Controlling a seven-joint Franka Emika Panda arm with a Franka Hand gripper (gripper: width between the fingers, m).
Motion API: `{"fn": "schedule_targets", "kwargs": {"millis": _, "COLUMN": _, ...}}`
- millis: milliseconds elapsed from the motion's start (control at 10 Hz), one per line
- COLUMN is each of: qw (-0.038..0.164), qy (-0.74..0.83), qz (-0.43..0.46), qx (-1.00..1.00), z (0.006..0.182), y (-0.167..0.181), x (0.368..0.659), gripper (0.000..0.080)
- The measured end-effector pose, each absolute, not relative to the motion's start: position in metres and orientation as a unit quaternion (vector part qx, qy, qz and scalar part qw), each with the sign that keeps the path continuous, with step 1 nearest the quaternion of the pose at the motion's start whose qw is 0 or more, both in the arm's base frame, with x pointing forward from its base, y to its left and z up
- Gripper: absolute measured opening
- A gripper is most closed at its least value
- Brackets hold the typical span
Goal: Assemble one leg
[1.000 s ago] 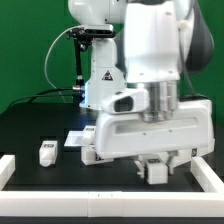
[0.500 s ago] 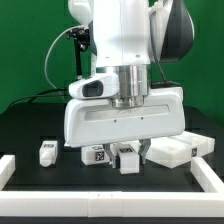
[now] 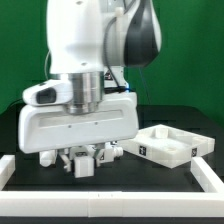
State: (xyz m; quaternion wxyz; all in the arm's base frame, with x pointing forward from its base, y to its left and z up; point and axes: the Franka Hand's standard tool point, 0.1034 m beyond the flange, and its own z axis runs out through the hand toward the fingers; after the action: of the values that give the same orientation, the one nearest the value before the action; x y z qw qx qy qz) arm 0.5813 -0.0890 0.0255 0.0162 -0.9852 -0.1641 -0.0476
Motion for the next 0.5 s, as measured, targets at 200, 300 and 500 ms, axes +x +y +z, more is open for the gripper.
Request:
{"fn": "schedule_targets", "kwargs": {"millis": 200, "qw": 0.009, "qy": -0.162, "qz": -0.054, "qx": -0.985, "z": 0.01, "y": -0.105, "x": 0.577, "gripper": 0.0287}}
{"fn": "schedule_targets", "kwargs": {"millis": 300, "qw": 0.009, "qy": -0.171, "qz": -0.053, "qx": -0.984, "z": 0.006, "y": -0.104, "x": 0.578, "gripper": 0.0287}}
{"fn": "schedule_targets", "kwargs": {"millis": 500, "qw": 0.009, "qy": -0.175, "qz": -0.053, "qx": -0.983, "z": 0.006, "y": -0.105, "x": 0.578, "gripper": 0.0366}}
